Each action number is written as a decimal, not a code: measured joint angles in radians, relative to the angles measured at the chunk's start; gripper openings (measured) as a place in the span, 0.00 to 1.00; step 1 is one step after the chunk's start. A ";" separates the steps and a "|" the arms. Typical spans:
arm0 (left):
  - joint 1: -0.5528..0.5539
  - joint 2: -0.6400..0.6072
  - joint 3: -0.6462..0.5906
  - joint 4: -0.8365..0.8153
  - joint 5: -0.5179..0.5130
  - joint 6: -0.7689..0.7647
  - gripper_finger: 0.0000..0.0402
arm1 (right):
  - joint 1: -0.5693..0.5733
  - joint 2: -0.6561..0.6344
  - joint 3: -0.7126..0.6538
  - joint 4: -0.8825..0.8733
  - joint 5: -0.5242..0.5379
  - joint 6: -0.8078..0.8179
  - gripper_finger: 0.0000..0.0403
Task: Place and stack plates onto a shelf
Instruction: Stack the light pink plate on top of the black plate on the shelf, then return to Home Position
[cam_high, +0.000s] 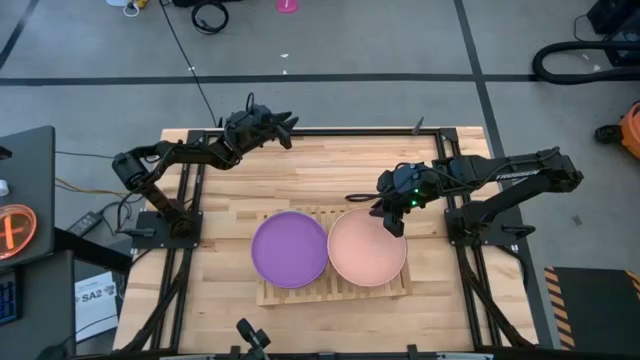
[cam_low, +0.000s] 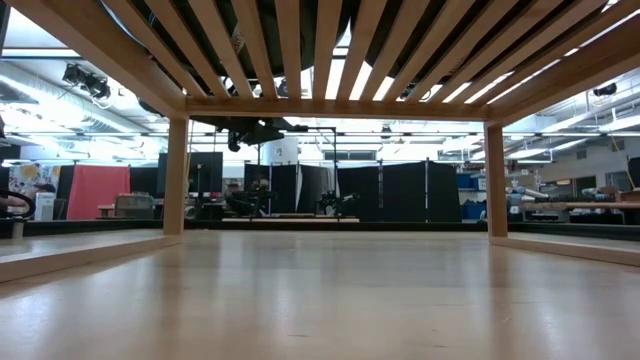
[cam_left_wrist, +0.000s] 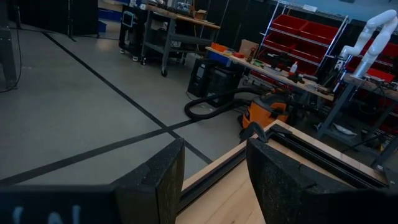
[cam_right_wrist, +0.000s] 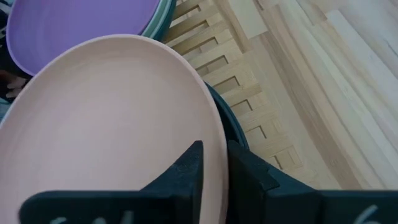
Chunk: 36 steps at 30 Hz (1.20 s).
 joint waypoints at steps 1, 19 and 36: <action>0.000 0.000 0.000 0.000 0.000 0.000 0.44 | 0.000 0.000 0.000 0.000 0.000 0.000 0.20; 0.000 0.000 0.000 0.000 0.000 0.000 0.44 | -0.027 0.000 0.000 -0.009 0.018 -0.169 0.39; -0.059 -0.001 0.000 0.319 0.181 -0.031 0.44 | -0.105 -0.003 0.000 0.196 0.007 -0.350 0.38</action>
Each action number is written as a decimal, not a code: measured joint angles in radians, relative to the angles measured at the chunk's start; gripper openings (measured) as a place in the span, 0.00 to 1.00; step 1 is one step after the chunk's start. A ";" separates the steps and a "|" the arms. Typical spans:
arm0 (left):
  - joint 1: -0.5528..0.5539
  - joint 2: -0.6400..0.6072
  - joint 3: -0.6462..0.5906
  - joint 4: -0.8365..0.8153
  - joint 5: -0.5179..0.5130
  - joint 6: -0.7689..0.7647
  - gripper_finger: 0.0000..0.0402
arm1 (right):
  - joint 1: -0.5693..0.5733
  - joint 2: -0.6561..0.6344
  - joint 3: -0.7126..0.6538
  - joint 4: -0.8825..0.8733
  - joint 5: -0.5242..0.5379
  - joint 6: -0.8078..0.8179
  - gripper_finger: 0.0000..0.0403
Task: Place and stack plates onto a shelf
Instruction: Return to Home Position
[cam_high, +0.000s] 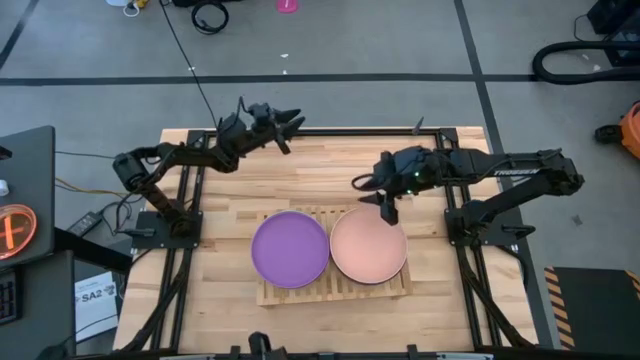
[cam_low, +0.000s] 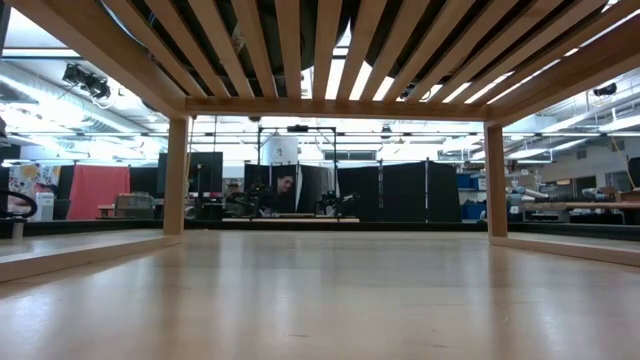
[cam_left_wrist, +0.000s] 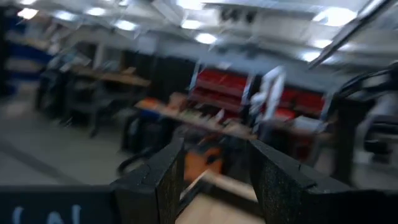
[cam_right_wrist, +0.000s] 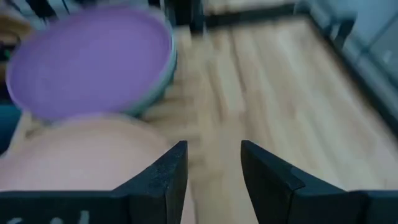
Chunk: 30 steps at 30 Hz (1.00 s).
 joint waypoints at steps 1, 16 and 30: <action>-0.013 0.000 0.000 0.033 0.009 -0.003 0.44 | -0.005 0.000 0.000 0.038 0.000 -0.015 0.38; -0.284 -0.265 0.026 -0.195 0.017 0.107 0.41 | -0.021 0.000 0.000 0.351 -0.042 -0.043 0.38; -0.507 -0.545 0.026 -0.668 -0.062 0.157 0.35 | -0.021 0.001 0.000 0.351 -0.033 -0.043 0.38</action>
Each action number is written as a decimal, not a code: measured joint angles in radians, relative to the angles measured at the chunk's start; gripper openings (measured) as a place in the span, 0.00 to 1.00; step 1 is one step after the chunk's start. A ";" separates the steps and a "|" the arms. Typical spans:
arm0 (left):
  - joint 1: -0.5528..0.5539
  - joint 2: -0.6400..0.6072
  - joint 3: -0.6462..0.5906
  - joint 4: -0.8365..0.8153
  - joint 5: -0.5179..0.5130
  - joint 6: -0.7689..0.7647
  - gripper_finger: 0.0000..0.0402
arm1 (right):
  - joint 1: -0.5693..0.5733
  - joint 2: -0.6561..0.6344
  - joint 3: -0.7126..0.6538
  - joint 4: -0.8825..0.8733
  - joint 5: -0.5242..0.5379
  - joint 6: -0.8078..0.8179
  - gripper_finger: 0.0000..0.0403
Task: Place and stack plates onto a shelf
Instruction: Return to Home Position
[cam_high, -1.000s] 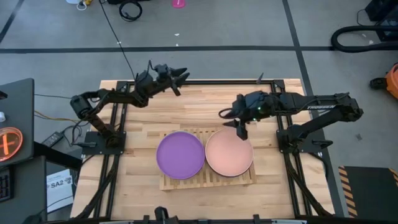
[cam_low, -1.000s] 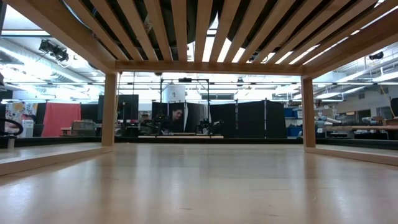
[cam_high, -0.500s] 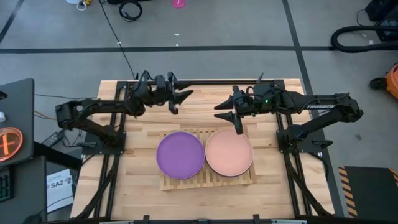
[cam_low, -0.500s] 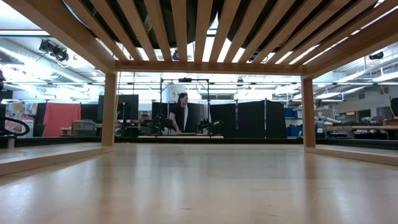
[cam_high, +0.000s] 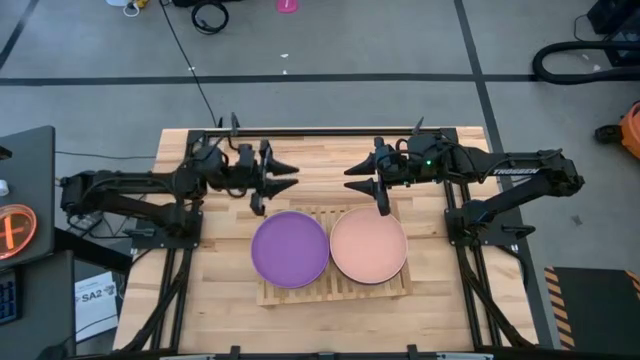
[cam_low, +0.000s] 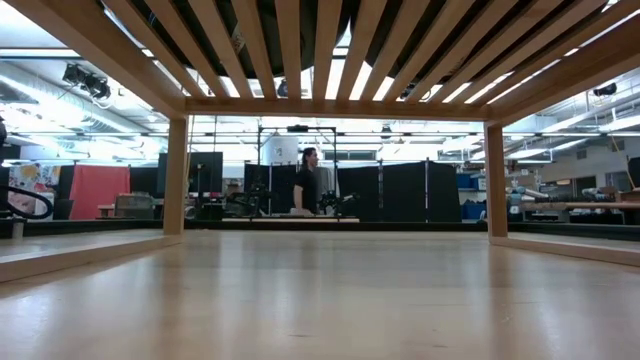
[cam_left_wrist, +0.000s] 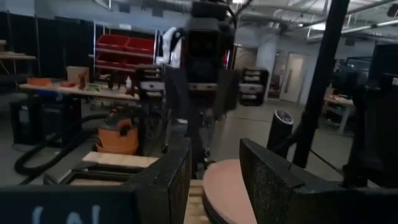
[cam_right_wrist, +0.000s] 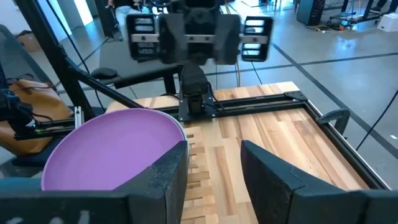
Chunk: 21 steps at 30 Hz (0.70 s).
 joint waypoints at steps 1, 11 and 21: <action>-0.018 -0.011 0.000 -0.022 -0.017 0.003 0.35 | 0.000 0.000 0.000 0.000 0.000 0.000 0.38; -0.170 -0.170 0.000 -0.252 -0.156 0.007 0.29 | 0.000 0.000 0.000 0.000 0.001 0.000 0.38; -0.215 -0.376 0.000 -0.537 -0.181 0.051 0.03 | 0.000 0.000 0.000 0.000 0.002 0.000 0.38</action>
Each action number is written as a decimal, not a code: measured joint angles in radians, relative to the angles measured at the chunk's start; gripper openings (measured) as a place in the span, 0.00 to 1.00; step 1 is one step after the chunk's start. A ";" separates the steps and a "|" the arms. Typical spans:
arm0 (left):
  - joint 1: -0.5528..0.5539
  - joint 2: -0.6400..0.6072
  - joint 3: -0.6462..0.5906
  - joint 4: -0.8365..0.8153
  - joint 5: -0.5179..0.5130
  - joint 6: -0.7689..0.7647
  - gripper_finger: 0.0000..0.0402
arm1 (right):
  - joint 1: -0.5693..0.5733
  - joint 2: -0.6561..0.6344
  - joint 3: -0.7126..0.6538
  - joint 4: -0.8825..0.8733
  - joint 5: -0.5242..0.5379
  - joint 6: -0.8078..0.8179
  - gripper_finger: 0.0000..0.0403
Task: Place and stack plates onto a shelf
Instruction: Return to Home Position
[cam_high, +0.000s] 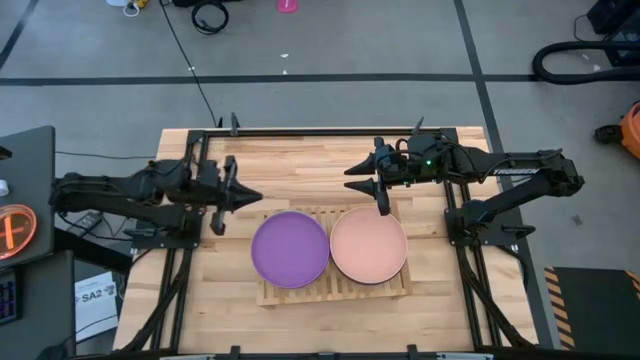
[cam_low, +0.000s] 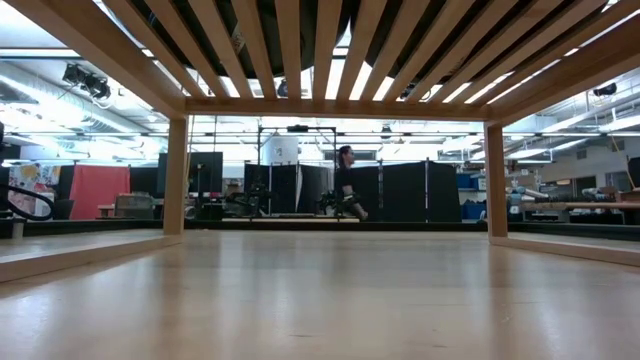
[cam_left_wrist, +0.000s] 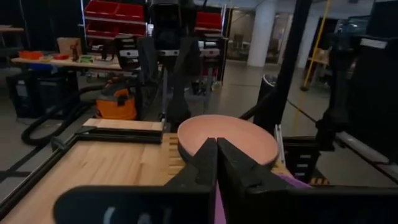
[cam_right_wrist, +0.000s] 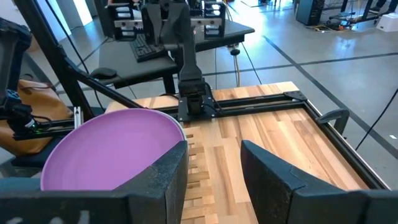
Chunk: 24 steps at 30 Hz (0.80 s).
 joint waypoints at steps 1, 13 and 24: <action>-0.005 -0.023 0.000 -0.021 0.000 0.010 0.02 | 0.000 0.000 0.000 0.000 0.000 0.000 0.38; -0.046 -0.309 0.000 -0.292 0.000 0.016 0.03 | 0.000 0.000 0.000 0.000 0.000 0.000 0.38; -0.046 -0.459 -0.096 -0.383 0.001 0.041 0.04 | 0.000 0.000 0.000 0.000 0.000 0.000 0.38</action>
